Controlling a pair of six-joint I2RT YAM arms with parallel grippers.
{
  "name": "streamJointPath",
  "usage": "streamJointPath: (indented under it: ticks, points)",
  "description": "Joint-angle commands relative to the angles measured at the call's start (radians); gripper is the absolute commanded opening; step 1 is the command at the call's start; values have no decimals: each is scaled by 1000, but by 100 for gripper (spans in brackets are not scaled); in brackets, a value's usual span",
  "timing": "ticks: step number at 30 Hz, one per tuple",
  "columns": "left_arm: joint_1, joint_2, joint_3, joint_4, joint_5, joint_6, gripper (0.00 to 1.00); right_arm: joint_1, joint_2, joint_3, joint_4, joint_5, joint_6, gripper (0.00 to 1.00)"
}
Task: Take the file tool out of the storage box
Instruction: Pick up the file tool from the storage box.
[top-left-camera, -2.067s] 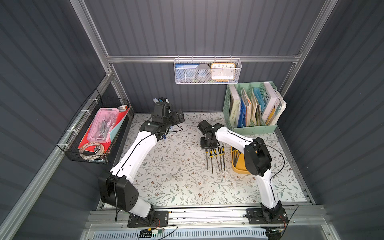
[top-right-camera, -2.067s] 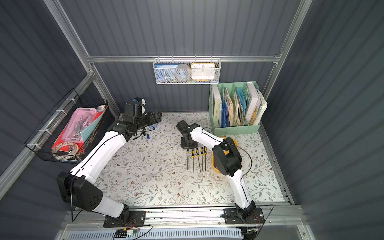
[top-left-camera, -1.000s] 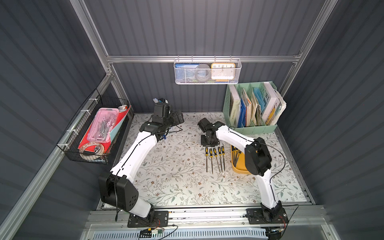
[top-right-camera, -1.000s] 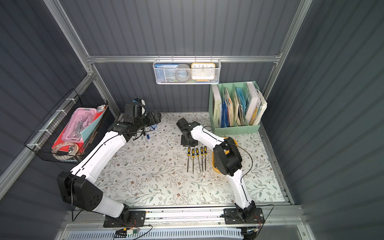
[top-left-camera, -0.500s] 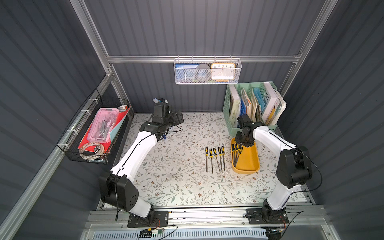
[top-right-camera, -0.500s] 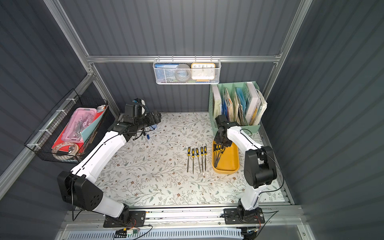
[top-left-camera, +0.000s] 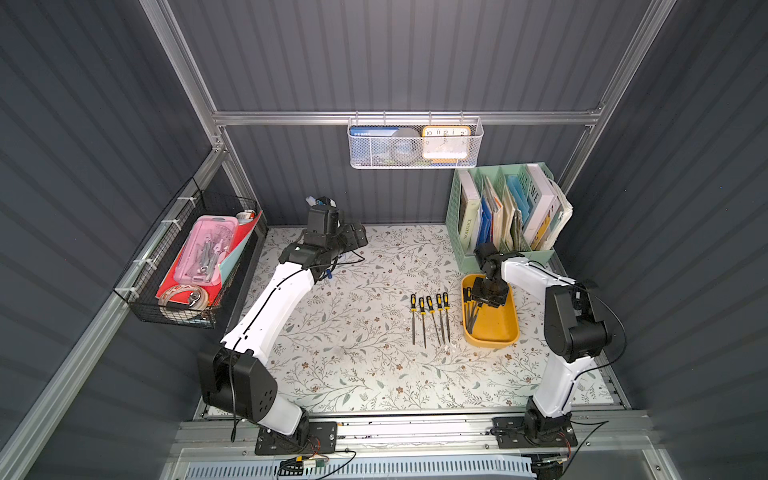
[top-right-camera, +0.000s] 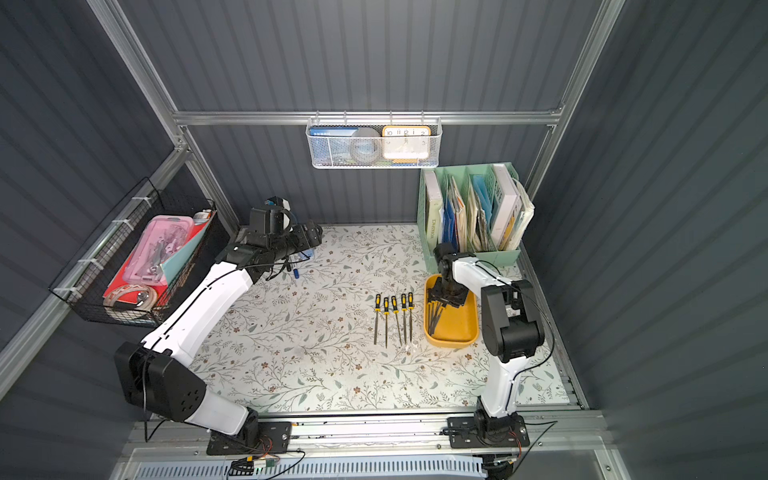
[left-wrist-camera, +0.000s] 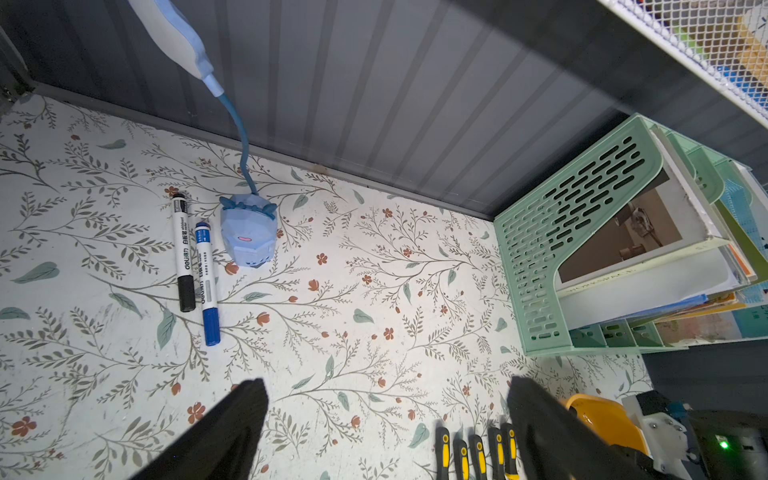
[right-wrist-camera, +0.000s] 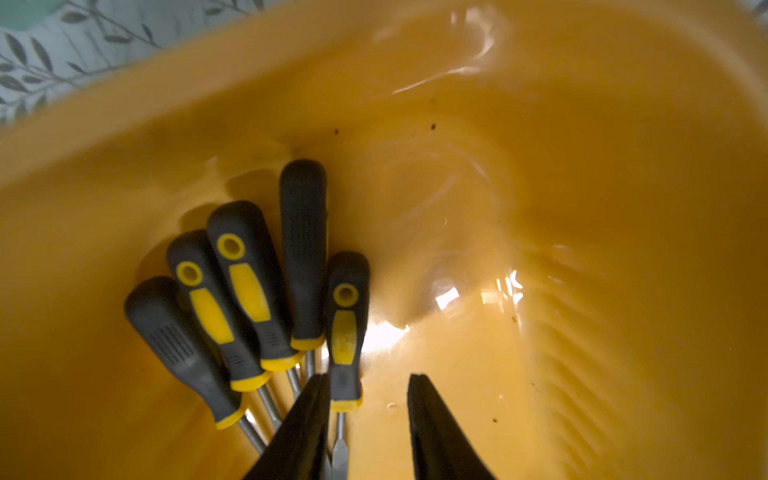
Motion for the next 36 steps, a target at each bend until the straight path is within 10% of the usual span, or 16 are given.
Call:
streamJointPath:
  ticks: [1,27,36]
  points:
    - [3,5,27,-5,3,4,96,-5,25,-12,9,-13,-11,36]
    - [3,2,27,-2,-2,1,96,9,-84,84,-102,53,-95,3]
    - [3,3,13,24,17,-21,96,269,-106,217,-90,1,-66,3]
